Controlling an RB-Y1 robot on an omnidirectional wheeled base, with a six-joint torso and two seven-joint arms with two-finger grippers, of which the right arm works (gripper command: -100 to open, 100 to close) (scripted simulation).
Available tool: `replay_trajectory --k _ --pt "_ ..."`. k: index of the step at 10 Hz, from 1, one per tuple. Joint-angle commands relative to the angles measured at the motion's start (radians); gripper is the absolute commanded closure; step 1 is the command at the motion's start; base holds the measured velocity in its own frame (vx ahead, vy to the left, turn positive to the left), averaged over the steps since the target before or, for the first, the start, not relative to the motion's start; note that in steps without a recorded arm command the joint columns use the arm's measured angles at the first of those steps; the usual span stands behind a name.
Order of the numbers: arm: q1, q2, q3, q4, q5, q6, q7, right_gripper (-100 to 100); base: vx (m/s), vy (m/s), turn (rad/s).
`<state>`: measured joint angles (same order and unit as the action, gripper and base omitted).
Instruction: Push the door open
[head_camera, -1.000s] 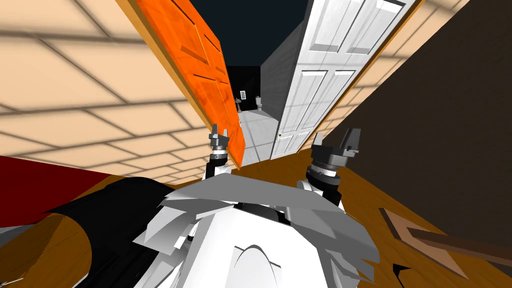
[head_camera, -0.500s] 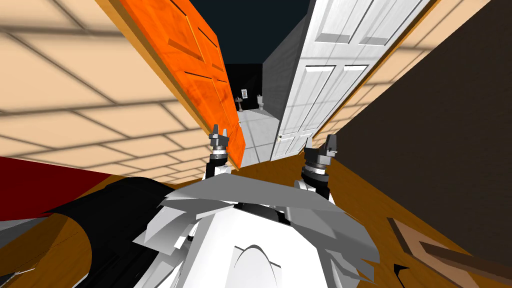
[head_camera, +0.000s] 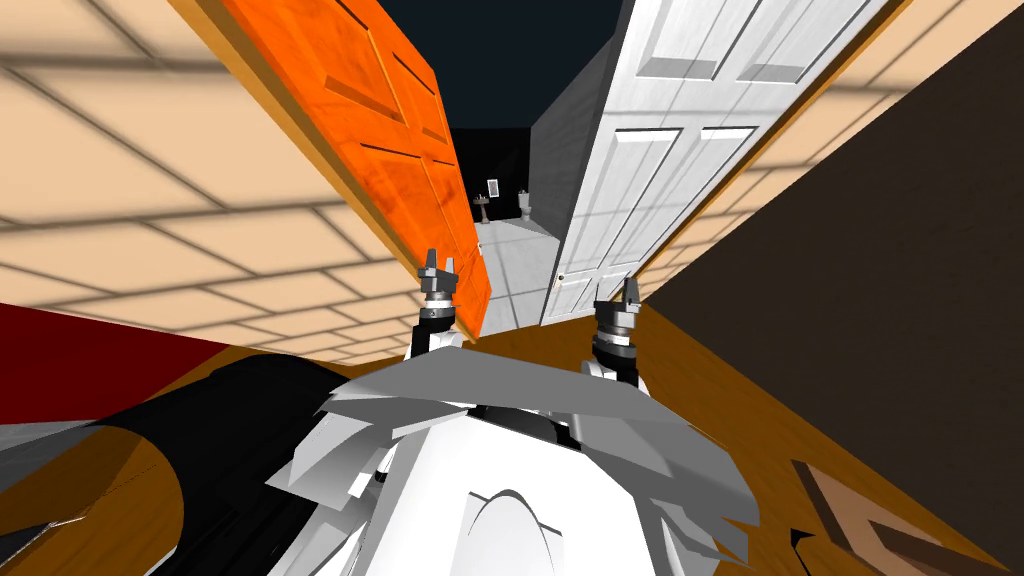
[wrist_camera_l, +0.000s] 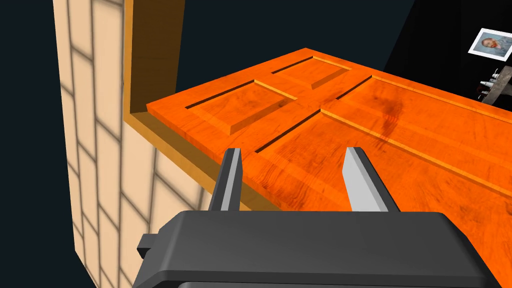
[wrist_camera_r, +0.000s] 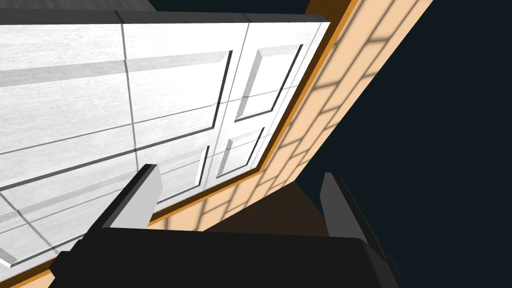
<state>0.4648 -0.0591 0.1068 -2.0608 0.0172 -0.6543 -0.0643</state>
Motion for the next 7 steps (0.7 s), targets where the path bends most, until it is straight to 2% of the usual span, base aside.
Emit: replay_trajectory --k 1,6,7 --pt "-0.006 -0.002 0.002 0.037 0.0 -0.01 -0.001 -100 0.059 -0.046 0.026" --pt "-0.036 -0.011 0.02 0.179 0.005 -0.023 -0.001 -100 0.064 -0.057 0.054" --pt "-0.036 -0.011 0.02 0.179 0.005 -0.023 -0.001 -100 0.031 -0.044 0.03"
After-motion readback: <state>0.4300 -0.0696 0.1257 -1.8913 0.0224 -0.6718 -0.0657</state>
